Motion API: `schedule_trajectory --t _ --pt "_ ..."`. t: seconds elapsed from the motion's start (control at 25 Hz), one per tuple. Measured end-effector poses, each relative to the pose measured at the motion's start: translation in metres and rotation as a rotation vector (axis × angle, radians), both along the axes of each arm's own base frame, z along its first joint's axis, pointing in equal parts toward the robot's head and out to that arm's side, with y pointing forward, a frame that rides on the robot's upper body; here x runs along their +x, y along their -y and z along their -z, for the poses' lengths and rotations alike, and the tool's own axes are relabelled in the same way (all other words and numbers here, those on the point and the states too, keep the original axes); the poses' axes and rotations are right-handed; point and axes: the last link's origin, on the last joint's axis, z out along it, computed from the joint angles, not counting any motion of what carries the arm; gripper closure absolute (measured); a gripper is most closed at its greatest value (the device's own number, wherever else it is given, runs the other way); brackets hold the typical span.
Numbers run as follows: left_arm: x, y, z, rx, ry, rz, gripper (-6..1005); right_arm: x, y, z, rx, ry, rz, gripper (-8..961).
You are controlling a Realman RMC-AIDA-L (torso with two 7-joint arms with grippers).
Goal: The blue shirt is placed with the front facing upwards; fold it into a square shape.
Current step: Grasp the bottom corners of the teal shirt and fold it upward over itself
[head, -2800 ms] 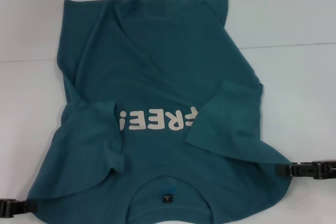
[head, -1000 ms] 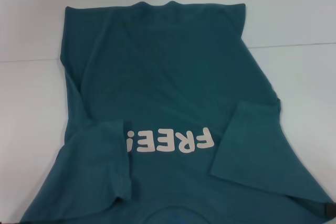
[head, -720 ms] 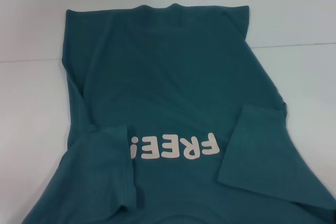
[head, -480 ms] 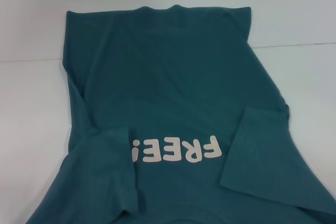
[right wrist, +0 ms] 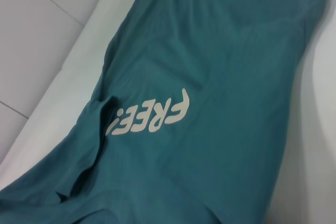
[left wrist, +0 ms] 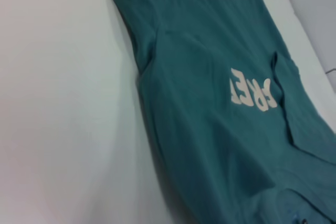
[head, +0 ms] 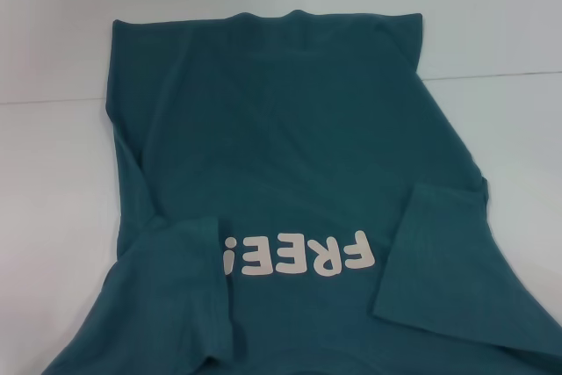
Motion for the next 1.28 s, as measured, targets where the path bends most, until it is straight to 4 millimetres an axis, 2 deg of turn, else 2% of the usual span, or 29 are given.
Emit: schedule_trajectory --t 0.52,1.28 --pt "0.003 -0.006 -0.001 0.013 0.016 0.019 973 -0.001 -0.006 -0.005 0.022 0.002 -0.006 918" --pt "-0.007 0.012 -0.002 0.011 0.017 -0.016 958 0.003 0.008 -0.003 -0.016 -0.004 0.017 918"
